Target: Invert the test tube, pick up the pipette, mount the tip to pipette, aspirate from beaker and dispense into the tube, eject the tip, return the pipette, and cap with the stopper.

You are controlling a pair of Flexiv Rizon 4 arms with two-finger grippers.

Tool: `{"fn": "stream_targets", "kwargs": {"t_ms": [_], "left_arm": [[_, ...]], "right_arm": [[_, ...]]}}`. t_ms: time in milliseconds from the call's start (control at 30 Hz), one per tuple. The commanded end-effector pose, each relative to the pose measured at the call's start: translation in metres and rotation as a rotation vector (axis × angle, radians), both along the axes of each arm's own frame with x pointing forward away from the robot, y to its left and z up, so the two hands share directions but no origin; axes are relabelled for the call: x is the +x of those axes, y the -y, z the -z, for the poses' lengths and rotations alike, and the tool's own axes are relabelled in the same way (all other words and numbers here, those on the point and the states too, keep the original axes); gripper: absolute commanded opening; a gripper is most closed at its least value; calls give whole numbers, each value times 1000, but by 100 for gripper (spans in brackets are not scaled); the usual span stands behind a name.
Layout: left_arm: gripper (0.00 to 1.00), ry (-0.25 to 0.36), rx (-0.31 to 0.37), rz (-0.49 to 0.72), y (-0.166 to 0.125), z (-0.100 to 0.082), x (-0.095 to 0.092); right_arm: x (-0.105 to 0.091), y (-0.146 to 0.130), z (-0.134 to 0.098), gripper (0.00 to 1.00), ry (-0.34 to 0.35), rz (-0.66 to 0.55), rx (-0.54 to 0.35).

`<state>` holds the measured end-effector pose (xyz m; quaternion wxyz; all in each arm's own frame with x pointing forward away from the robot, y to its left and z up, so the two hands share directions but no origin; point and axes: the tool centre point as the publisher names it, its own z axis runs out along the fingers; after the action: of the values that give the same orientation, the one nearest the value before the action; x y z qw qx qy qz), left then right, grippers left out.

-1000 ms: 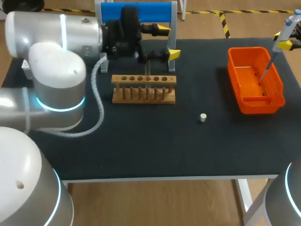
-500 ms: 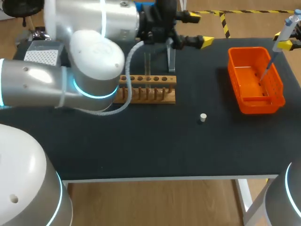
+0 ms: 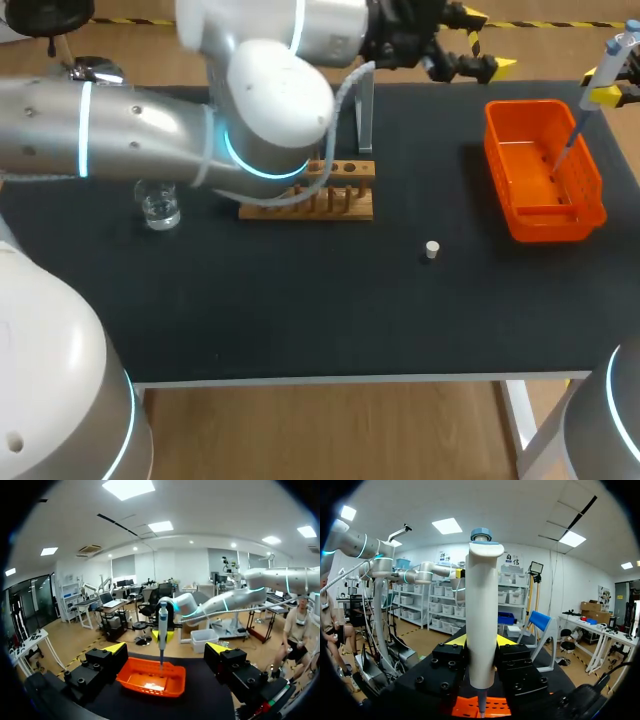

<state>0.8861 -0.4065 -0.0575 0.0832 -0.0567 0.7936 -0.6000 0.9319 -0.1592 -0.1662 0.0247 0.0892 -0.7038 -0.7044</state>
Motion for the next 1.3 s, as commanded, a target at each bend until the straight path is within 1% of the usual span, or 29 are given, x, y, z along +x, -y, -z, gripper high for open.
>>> {"fn": "stream_targets", "kwargs": {"t_ms": [33,467,833,1000,1067,1300], "left_arm": [[100,-3,17,-7,36,4,9],[100,-3,17,-7,36,4,9],[100,-3,17,-7,36,4,9],[100,-3,17,-7,36,4,9],[100,-3,17,-7,36,4,9],[100,-3,17,-7,36,4,9]], "right_arm": [[3,2,1,0,1,-8,-1],[3,2,1,0,0,-7,-1],[2,3,2,0,-39,7,10],[3,3,3,0,-52,11,4],[3,3,4,0,-64,21,-11],[3,4,4,0,-67,28,-6]]}}
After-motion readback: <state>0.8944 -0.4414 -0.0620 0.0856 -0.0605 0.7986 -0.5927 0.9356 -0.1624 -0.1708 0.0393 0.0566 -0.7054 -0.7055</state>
